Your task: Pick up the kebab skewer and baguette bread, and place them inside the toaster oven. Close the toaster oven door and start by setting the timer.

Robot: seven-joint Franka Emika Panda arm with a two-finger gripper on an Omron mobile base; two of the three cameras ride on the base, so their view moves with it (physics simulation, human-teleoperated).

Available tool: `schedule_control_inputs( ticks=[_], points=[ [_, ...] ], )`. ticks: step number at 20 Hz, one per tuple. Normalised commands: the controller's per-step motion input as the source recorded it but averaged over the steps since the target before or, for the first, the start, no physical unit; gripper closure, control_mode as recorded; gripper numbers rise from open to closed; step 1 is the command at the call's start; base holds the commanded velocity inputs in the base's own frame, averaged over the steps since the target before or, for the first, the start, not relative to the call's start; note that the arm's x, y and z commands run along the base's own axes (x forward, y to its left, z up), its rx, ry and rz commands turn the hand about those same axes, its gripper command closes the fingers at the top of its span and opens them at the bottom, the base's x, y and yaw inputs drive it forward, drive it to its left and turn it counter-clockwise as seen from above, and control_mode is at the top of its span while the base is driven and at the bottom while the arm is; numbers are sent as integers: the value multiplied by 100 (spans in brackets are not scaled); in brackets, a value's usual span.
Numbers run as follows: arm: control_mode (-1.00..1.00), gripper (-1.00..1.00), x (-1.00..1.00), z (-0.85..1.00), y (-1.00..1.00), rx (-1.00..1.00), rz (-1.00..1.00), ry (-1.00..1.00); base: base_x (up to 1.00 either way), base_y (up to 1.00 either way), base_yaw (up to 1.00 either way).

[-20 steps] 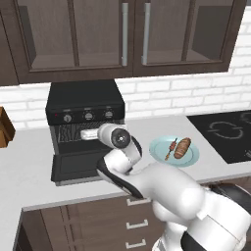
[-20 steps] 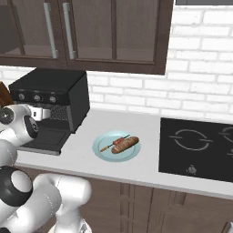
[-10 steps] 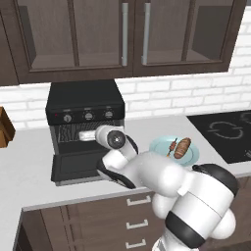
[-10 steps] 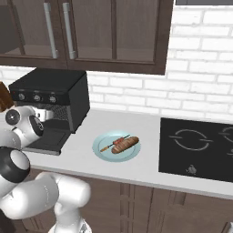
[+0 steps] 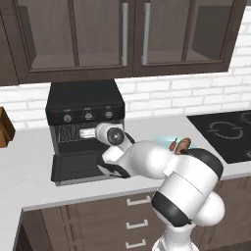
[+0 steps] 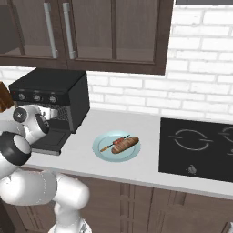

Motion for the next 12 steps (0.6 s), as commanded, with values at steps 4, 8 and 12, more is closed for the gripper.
schedule_control_inputs(
  ticks=[4, 8, 12],
  points=[
    [-100, -100, 20, -7, 7, 0, 0, 0, 0, 0, 0],
    [-100, -100, 2, -3, 7, 0, 0, 0, 0, 0, 0],
    [-100, -100, 0, -20, 13, 0, 0, 0, 0, 0, 0]
  ],
)
